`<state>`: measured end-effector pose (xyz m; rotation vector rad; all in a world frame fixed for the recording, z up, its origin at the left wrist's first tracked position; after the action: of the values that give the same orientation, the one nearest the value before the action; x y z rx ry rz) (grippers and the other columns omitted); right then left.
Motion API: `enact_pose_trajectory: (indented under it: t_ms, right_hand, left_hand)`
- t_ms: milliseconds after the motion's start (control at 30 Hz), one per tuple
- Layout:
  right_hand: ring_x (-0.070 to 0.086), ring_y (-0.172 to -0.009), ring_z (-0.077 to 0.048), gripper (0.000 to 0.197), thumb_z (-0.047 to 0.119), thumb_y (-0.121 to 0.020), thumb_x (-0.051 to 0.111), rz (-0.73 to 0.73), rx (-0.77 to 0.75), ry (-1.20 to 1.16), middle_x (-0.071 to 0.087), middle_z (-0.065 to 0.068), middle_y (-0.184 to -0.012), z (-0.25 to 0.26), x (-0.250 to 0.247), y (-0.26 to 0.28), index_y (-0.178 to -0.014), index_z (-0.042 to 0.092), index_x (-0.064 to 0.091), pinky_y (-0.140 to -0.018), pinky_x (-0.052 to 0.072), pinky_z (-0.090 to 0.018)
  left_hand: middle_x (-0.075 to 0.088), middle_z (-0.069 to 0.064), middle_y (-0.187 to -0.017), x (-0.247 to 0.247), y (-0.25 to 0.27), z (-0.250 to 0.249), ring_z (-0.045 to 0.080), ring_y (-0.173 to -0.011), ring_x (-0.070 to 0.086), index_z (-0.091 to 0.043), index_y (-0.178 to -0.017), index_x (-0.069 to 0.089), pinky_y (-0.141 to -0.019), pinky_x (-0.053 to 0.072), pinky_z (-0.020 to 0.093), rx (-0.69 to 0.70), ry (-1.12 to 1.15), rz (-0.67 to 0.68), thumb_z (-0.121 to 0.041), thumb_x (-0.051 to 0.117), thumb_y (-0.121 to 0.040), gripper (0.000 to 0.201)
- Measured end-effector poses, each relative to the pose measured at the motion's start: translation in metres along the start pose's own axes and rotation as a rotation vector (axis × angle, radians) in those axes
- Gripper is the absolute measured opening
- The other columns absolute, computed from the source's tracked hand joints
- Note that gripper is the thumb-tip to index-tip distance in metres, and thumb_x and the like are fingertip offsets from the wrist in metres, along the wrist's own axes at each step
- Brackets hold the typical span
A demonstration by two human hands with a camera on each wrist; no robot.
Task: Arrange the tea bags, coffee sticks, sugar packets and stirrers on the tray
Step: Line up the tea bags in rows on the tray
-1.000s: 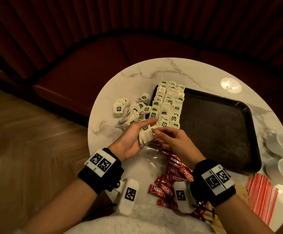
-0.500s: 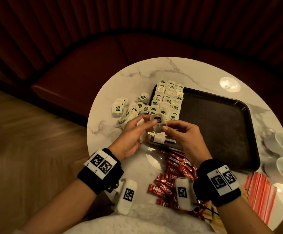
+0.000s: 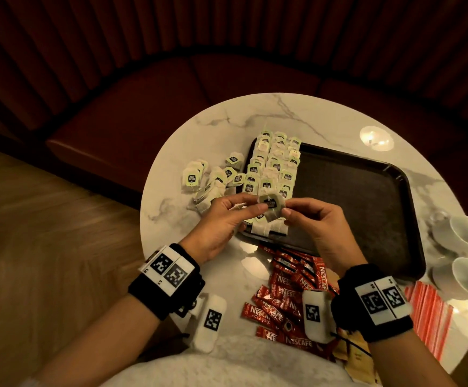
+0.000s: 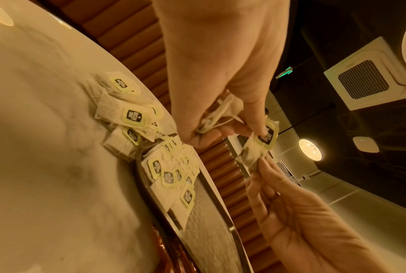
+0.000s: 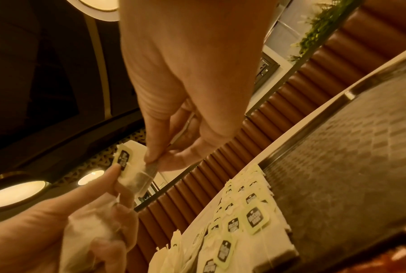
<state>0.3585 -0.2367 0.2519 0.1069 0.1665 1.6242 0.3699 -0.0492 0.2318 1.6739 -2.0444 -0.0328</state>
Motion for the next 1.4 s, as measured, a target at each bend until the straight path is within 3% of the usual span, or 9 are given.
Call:
enact_pose_trajectory:
  t_ms: [200,333,467,600,800,967,1133,1233,1400]
  right_hand:
    - [0.072,-0.078,-0.014,0.011,0.007,-0.088,0.068,-0.169,0.212,-0.052,0.076,-0.011,-0.093,-0.026,-0.021,-0.005,-0.098,0.007,0.073,-0.071,0.059,-0.023]
    - [0.069,-0.091,-0.015,0.004,0.018,-0.088,0.071,-0.197,0.315,0.296,0.075,-0.001,-0.094,-0.058,-0.026,-0.008,-0.091,0.019,0.074,-0.083,0.056,-0.031]
    - [0.064,-0.093,-0.009,0.002,0.023,-0.09,0.07,-0.164,0.33,0.511,0.069,0.009,-0.092,-0.063,-0.016,-0.008,-0.09,0.024,0.072,-0.08,0.048,-0.022]
    - [0.061,-0.092,-0.007,0.017,0.024,-0.092,0.067,-0.134,0.353,0.625,0.07,0.002,-0.1,-0.061,-0.01,-0.011,-0.105,0.015,0.073,-0.082,0.045,-0.023]
    - [0.059,-0.086,-0.003,0.018,0.029,-0.091,0.069,-0.112,0.379,0.65,0.069,0.004,-0.096,-0.053,-0.017,-0.012,-0.104,0.017,0.073,-0.081,0.046,-0.024]
    - [0.064,-0.099,-0.006,0.016,0.027,-0.092,0.066,-0.051,0.211,0.491,0.071,0.008,-0.103,-0.026,-0.007,-0.008,-0.107,0.023,0.072,-0.09,0.05,-0.026]
    - [0.067,-0.082,-0.006,0.015,0.029,-0.094,0.061,0.141,0.069,0.216,0.075,0.007,-0.096,0.009,0.033,0.003,-0.107,0.027,0.071,-0.074,0.054,-0.018]
    - [0.067,-0.081,-0.008,0.019,0.02,-0.095,0.06,0.21,0.045,0.058,0.075,0.003,-0.095,0.016,0.048,0.008,-0.111,0.016,0.07,-0.073,0.054,-0.019]
    - [0.069,-0.085,-0.01,0.02,0.011,-0.092,0.063,0.139,-0.005,-0.062,0.075,-0.006,-0.097,0.015,0.046,0.008,-0.109,0.003,0.069,-0.073,0.053,-0.019]
  left_hand:
    - [0.069,-0.002,-0.092,-0.008,-0.001,0.003,0.007,-0.072,0.061,-0.017,-0.109,0.067,-0.052,0.045,0.016,-0.09,0.04,-0.078,-0.014,0.068,-0.087,0.023]
    - [0.071,-0.007,-0.082,-0.013,0.0,0.007,0.003,-0.064,0.063,-0.016,-0.109,0.066,-0.056,0.043,0.018,-0.118,0.034,-0.099,-0.014,0.067,-0.088,0.021]
    - [0.071,-0.003,-0.09,-0.017,0.0,0.009,0.005,-0.067,0.062,-0.015,-0.111,0.067,-0.058,0.042,0.02,-0.136,0.014,-0.129,-0.016,0.069,-0.088,0.024]
    - [0.069,0.0,-0.094,-0.019,-0.001,0.007,0.006,-0.069,0.06,-0.015,-0.111,0.067,-0.062,0.041,0.022,-0.143,0.022,-0.147,-0.017,0.07,-0.087,0.025]
    - [0.066,0.005,-0.088,-0.02,-0.003,0.006,0.009,-0.069,0.063,-0.011,-0.103,0.066,-0.057,0.049,0.018,-0.14,0.141,-0.165,-0.014,0.063,-0.092,0.013]
    - [0.069,0.005,-0.105,-0.01,-0.005,-0.002,0.014,-0.095,0.063,-0.009,-0.11,0.067,-0.078,0.047,0.027,-0.162,0.23,-0.09,-0.021,0.045,-0.098,0.028]
    - [0.06,0.0,-0.136,0.003,-0.005,-0.013,0.009,-0.131,0.049,-0.01,-0.113,0.071,-0.087,0.048,0.026,-0.07,0.33,0.099,-0.022,0.045,-0.093,0.034]
    - [0.052,-0.004,-0.144,0.01,-0.003,-0.017,0.008,-0.135,0.044,-0.01,-0.122,0.066,-0.099,0.044,0.028,-0.051,0.321,0.21,-0.023,0.04,-0.096,0.039]
    - [0.061,0.003,-0.13,0.009,-0.002,-0.018,0.014,-0.117,0.057,-0.014,-0.127,0.061,-0.091,0.049,0.026,0.013,0.262,0.19,-0.019,0.057,-0.083,0.045]
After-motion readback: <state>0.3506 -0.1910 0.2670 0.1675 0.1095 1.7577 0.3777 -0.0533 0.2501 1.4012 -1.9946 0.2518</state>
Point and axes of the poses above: each hand's wrist, its own y-axis away from the middle knuckle, its own x-axis out of the palm, z = x × y, the point moved 3 cm from there along -y, towards the middle knuckle
